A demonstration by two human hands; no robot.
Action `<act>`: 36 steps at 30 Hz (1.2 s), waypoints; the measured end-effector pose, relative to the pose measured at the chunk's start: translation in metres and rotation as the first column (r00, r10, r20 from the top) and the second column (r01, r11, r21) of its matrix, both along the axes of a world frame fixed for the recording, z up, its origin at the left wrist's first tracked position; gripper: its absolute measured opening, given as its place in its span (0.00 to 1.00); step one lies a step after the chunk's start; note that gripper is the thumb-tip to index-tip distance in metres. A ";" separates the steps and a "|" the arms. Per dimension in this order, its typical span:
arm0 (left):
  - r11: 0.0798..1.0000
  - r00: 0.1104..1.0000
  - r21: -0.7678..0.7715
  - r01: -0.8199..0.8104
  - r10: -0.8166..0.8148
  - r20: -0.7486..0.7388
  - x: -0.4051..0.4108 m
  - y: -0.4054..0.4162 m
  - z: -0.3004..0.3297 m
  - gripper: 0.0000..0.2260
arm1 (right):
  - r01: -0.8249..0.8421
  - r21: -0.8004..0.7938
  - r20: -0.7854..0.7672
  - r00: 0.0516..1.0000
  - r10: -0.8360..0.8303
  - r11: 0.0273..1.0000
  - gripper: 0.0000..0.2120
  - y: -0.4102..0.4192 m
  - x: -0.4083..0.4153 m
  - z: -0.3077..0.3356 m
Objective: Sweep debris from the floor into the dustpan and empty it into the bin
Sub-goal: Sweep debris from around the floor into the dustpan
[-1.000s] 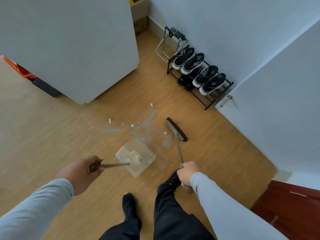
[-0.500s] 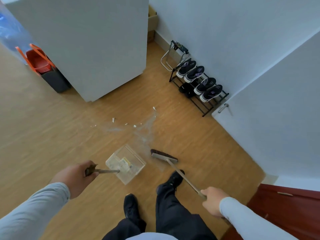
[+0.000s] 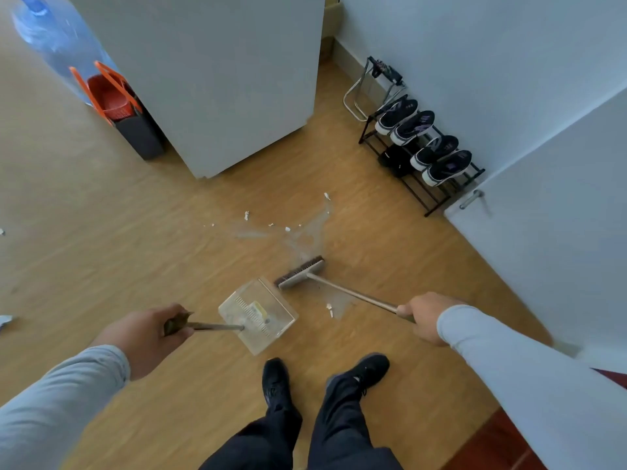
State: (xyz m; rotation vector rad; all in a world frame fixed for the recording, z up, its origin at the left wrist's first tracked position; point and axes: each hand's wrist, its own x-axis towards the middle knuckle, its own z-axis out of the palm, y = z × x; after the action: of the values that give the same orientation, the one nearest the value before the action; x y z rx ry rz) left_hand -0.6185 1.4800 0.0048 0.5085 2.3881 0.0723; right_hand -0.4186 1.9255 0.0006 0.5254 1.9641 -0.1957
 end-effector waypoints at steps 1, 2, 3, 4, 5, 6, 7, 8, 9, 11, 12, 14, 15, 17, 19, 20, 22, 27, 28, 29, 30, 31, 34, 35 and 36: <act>1.000 1.000 -0.004 -0.008 0.008 -0.003 0.001 0.001 0.000 0.06 | -0.049 0.015 0.026 0.998 0.048 0.999 0.31 0.004 0.002 -0.006; 1.000 1.000 -0.013 -0.009 0.009 -0.003 0.003 0.002 0.001 0.07 | -0.086 0.027 0.050 0.995 0.084 0.996 0.32 0.008 0.008 -0.009; 1.000 1.000 -0.021 -0.005 0.005 -0.007 0.004 0.004 0.001 0.07 | -0.111 0.038 0.070 0.992 0.108 0.993 0.33 0.014 0.019 -0.009; 1.000 1.000 -0.026 0.004 -0.004 -0.012 0.006 0.006 0.001 0.07 | -0.127 0.050 0.083 0.989 0.123 0.991 0.34 0.020 0.032 -0.008; 0.999 1.000 -0.030 0.016 -0.017 -0.015 0.008 0.008 0.000 0.08 | -0.136 0.062 0.095 0.987 0.130 0.989 0.35 0.026 0.047 -0.005; 0.999 0.999 -0.034 0.029 -0.030 -0.016 0.010 0.010 0.000 0.08 | -0.141 0.069 0.106 0.985 0.133 0.988 0.35 0.032 0.060 -0.002; 0.998 0.999 -0.041 0.041 -0.042 -0.016 0.012 0.012 -0.001 0.08 | -0.140 0.077 0.115 0.985 0.131 0.987 0.36 0.038 0.072 0.003; 0.998 0.999 -0.047 0.051 -0.051 -0.016 0.013 0.013 -0.001 0.08 | -0.129 0.088 0.123 0.985 0.118 0.988 0.36 0.043 0.084 0.008; 0.997 0.998 -0.050 0.059 -0.060 -0.015 0.014 0.015 -0.001 0.08 | -0.101 0.098 0.129 0.988 0.088 0.990 0.36 0.047 0.095 0.014; 0.996 0.997 -0.046 0.074 -0.075 -0.015 0.016 0.018 -0.002 0.07 | -0.001 0.099 0.109 0.994 -0.009 0.995 0.33 0.052 0.120 0.029; 0.996 0.996 -0.044 0.083 -0.084 -0.017 0.017 0.019 -0.003 0.06 | 0.051 0.093 0.079 0.995 -0.059 0.994 0.31 0.054 0.132 0.037; 0.994 0.994 -0.042 0.102 -0.103 -0.019 0.017 0.022 -0.005 0.07 | 0.146 0.080 0.023 0.989 -0.148 0.986 0.29 0.057 0.153 0.052; 0.993 0.993 -0.040 0.113 -0.114 -0.018 0.017 0.023 -0.006 0.07 | 0.186 0.075 0.005 0.982 -0.187 0.980 0.28 0.058 0.159 0.056; 0.989 0.989 -0.035 0.142 -0.143 -0.023 0.017 0.027 -0.007 0.07 | 0.243 0.063 -0.039 0.970 -0.241 0.968 0.27 0.055 0.161 0.048; 0.987 0.987 -0.030 0.158 -0.159 -0.030 0.017 0.033 -0.008 0.07 | 0.282 0.048 -0.075 0.958 -0.278 0.958 0.28 0.046 0.153 0.026; 0.987 0.986 -0.023 0.162 -0.163 -0.025 0.017 0.037 -0.008 0.07 | 0.303 0.042 -0.076 0.951 -0.300 0.952 0.28 0.038 0.147 0.013; 0.982 0.982 -0.021 0.187 -0.187 -0.018 0.018 0.045 -0.007 0.07 | 0.335 0.030 -0.051 0.941 -0.333 0.942 0.29 0.019 0.142 -0.008; 0.960 0.960 -0.061 0.274 -0.277 -0.031 0.027 0.064 -0.001 0.07 | 0.414 0.022 0.042 0.909 -0.414 0.910 0.31 -0.021 0.197 -0.022; 0.954 0.955 -0.067 0.293 -0.295 -0.032 0.030 0.067 -0.001 0.07 | 0.436 0.023 0.045 0.898 -0.437 0.899 0.31 -0.025 0.210 -0.020; 0.948 0.949 -0.073 0.310 -0.313 -0.032 0.032 0.069 -0.001 0.07 | 0.465 0.020 0.038 0.884 -0.465 0.885 0.31 -0.028 0.222 -0.016; 0.942 0.943 -0.078 0.327 -0.330 -0.032 0.035 0.072 -0.001 0.07 | 0.499 0.011 0.024 0.866 -0.499 0.866 0.30 -0.030 0.232 -0.011; 0.936 0.938 -0.081 0.343 -0.346 -0.031 0.037 0.074 -0.001 0.07 | 0.533 -0.002 0.006 0.846 -0.533 0.846 0.30 -0.032 0.240 -0.005; 0.923 0.925 -0.073 0.377 -0.380 -0.024 0.042 0.080 -0.003 0.08 | 0.621 -0.032 -0.060 0.781 -0.622 0.783 0.28 -0.034 0.263 0.013; 0.918 0.920 -0.067 0.390 -0.392 -0.020 0.043 0.082 -0.004 0.08 | 0.655 -0.029 -0.078 0.752 -0.655 0.755 0.28 -0.035 0.270 0.018; 0.912 0.913 -0.062 0.405 -0.407 -0.015 0.043 0.084 -0.004 0.08 | 0.690 -0.028 -0.094 0.719 -0.689 0.723 0.28 -0.037 0.274 0.022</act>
State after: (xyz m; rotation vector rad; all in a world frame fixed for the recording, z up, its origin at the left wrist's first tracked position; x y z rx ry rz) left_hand -0.5750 1.5639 0.0010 0.9727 2.2537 -0.1911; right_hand -0.1442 1.8887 0.0225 1.2747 1.7721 -0.6962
